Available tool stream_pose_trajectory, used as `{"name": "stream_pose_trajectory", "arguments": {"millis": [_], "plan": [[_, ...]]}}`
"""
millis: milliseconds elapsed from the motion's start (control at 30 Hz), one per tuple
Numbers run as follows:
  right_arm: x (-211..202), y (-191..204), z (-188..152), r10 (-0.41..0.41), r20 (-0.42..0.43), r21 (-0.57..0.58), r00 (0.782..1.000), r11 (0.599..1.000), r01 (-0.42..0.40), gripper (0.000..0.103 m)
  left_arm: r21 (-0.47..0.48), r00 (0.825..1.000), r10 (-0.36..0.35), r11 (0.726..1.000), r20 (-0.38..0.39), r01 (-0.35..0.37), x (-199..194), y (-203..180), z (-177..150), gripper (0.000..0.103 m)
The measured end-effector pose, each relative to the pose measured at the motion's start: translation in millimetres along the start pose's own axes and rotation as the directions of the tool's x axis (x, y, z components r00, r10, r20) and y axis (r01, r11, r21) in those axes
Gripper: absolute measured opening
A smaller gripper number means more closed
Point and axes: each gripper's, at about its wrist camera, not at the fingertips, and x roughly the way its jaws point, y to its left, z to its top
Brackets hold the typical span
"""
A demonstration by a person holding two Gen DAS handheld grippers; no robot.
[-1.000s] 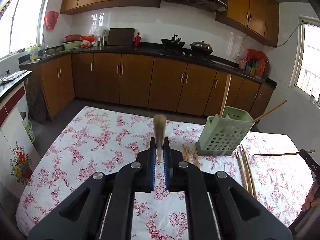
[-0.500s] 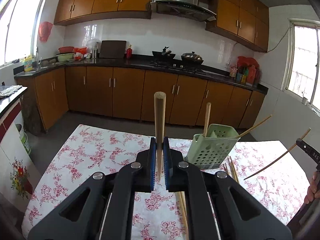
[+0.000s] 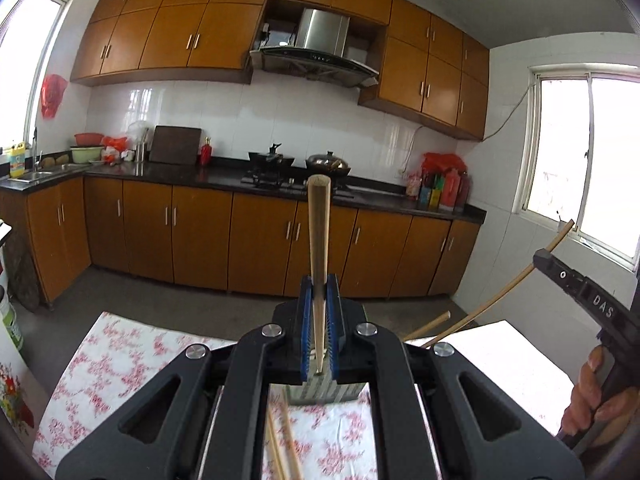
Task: Organize utensils
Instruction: 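Insert both chopsticks into the green holder and open both tools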
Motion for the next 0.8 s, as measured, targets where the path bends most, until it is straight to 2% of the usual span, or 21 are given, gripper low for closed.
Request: {"name": "stream_pose_trajectory", "arguments": {"millis": [167, 367, 500, 800], "plan": [[33, 11, -1, 0.001, 0.025, -0.022, 1.0, 1.0, 0.0, 0.008, -0.02, 1.0, 0.025, 1.0, 0.006, -0.025, 36, -2, 4, 0.007], [84, 11, -21, -0.012, -0.045, -0.007, 0.999, 1.0, 0.012, 0.008, -0.036, 0.999, 0.049, 0.998, -0.019, -0.05, 73, 4, -13, 0.007], [107, 11, -33, -0.015, -0.081, -0.014, 0.997, 1.0, 0.014, 0.008, -0.03, 0.998, 0.047, 0.998, -0.038, -0.048, 84, 5, -21, 0.007], [130, 6, -51, -0.038, -0.138, -0.019, 0.99, 0.999, 0.036, 0.009, -0.019, 0.993, 0.044, 0.999, -0.108, -0.046, 97, 5, -34, 0.007]]}}
